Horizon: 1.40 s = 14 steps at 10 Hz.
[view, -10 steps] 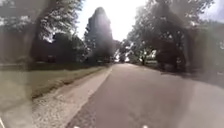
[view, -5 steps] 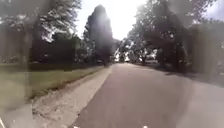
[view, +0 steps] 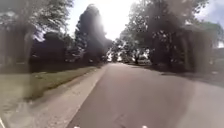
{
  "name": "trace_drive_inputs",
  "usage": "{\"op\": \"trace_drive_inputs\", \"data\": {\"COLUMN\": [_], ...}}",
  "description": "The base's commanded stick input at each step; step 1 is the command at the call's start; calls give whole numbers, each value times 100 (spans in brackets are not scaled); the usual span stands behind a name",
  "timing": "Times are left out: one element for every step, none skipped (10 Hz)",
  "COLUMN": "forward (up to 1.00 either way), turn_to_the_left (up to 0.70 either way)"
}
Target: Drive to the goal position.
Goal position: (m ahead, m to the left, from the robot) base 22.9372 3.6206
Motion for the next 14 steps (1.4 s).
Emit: {"op": "trace_drive_inputs", "data": {"forward": [100,100,100,100,100,100,100,100,100,100,100,100,100,100], "turn_to_the_left": [0,0,0,0,0,0,0,-1,-2,-2,0,0,0,0]}}
